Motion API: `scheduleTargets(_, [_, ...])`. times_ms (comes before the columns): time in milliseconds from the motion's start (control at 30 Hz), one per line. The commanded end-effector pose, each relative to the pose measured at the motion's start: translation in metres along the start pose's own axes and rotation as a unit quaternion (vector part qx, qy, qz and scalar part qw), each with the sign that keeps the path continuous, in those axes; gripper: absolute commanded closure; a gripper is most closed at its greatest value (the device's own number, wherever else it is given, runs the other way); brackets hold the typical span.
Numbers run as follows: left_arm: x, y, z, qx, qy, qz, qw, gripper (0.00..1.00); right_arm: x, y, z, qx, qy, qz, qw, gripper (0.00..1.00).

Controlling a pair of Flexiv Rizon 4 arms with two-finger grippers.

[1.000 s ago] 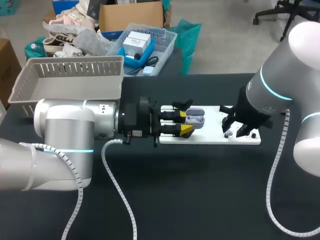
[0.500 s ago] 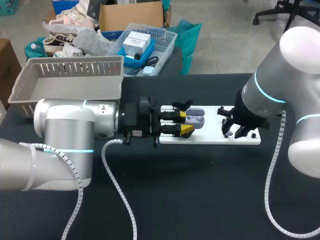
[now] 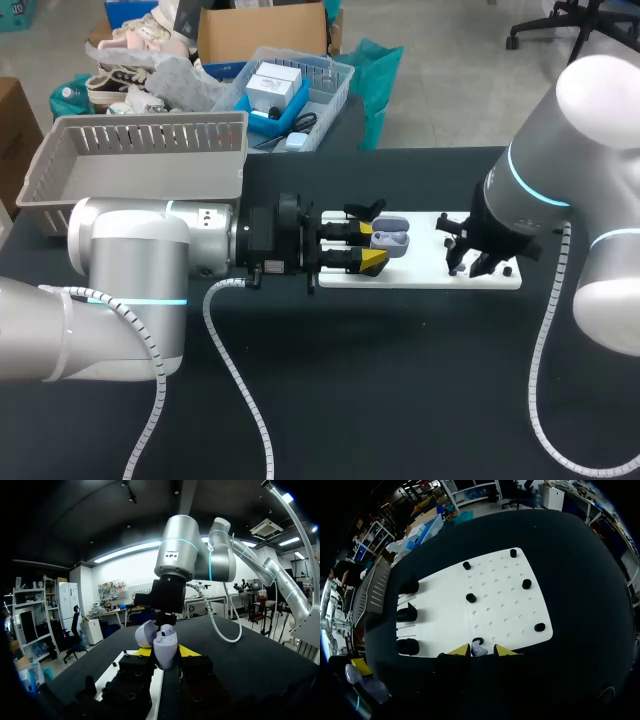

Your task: Pick up each earbud case from the left stands, insert the matching earbuds, close the lid, and place the case in the box.

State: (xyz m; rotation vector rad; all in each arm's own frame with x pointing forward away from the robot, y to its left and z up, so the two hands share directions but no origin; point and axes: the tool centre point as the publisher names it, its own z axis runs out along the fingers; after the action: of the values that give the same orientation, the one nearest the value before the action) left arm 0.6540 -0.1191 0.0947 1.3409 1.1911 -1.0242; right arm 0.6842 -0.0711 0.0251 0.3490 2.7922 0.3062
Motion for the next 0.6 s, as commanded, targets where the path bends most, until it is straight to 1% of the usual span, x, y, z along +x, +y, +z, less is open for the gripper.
scheduleTargets(33, [0.001,0.0,0.001,-0.001,0.0,0.001,1.0,1.0,0.0,0.0,0.003,-0.002,-0.002,0.001,1.0,0.74])
scheduleTargets(100, [0.001,0.0,0.001,-0.001,0.0,0.001,1.0,1.0,0.0,0.0,0.004,-0.002,-0.001,0.002,1.0,0.76])
scheduleTargets(200, [0.001,0.0,0.001,-0.001,0.0,0.001,1.0,1.0,0.0,0.0,0.004,-0.003,0.001,0.001,1.0,0.81])
scheduleTargets(233, [0.001,0.0,0.001,-0.001,0.0,0.001,1.0,1.0,0.0,0.0,0.004,-0.004,0.001,0.001,1.0,0.85])
scheduleTargets(267, [0.001,0.0,0.001,-0.001,0.0,0.001,1.0,1.0,0.0,0.001,0.004,-0.004,0.001,0.001,1.0,0.95])
scheduleTargets(300, [0.001,0.0,0.001,-0.001,0.0,0.001,1.0,1.0,0.0,0.001,0.004,-0.003,0.001,0.001,1.0,1.0])
scheduleTargets(467, [0.001,0.0,0.001,-0.001,0.0,0.001,1.0,1.0,0.0,0.002,0.002,-0.004,0.001,-0.001,1.0,1.0])
scheduleTargets(600, [0.001,0.0,0.001,-0.001,0.0,0.001,1.0,1.0,0.0,0.002,-0.007,-0.009,0.002,-0.001,1.0,1.0])
